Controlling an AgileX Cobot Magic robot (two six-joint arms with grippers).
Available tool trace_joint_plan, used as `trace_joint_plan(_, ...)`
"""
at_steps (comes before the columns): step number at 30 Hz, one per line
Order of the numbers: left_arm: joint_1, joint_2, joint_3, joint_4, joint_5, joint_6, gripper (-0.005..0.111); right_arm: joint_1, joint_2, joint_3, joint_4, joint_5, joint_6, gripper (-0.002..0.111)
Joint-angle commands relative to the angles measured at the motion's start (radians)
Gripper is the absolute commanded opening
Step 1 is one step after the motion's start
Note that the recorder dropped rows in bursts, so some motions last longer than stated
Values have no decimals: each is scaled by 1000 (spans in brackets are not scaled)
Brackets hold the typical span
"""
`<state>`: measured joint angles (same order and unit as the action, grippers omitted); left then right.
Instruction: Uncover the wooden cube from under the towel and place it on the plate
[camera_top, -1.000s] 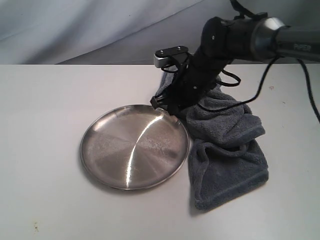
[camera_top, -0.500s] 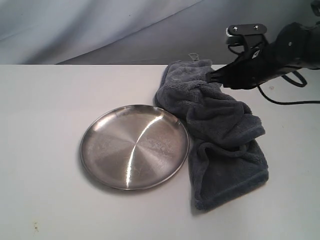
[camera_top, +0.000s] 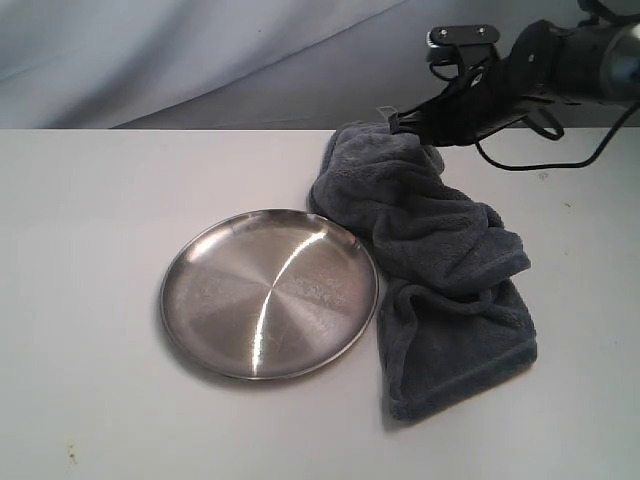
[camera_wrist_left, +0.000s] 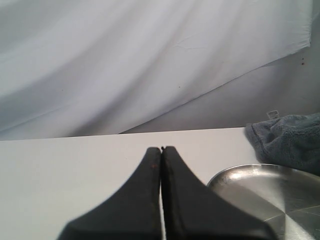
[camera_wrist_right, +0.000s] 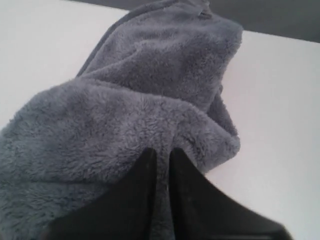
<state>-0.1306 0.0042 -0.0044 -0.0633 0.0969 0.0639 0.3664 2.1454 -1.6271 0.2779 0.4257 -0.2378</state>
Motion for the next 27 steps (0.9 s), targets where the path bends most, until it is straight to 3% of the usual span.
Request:
trace_joint_plan(1, 2, -4, 4, -2, -11, -2, 0, 28, 22, -28, -1, 8, -35, 38)
trace_joint_plan(4, 2, -4, 4, -2, -11, -2, 0, 52, 22, -28, 1, -22, -67, 61)
trace_joint_plan(7, 2, -4, 4, -2, -11, -2, 0, 74, 25, -28, -1, -74, -79, 68)
trace_joint_plan(21, 2, -4, 4, -2, -11, -2, 0, 101, 75, -28, -112, -99, -80, 59)
trace_joint_plan(27, 2, -4, 4, -2, -11, -2, 0, 101, 75, -28, -112, -58, -78, 31)
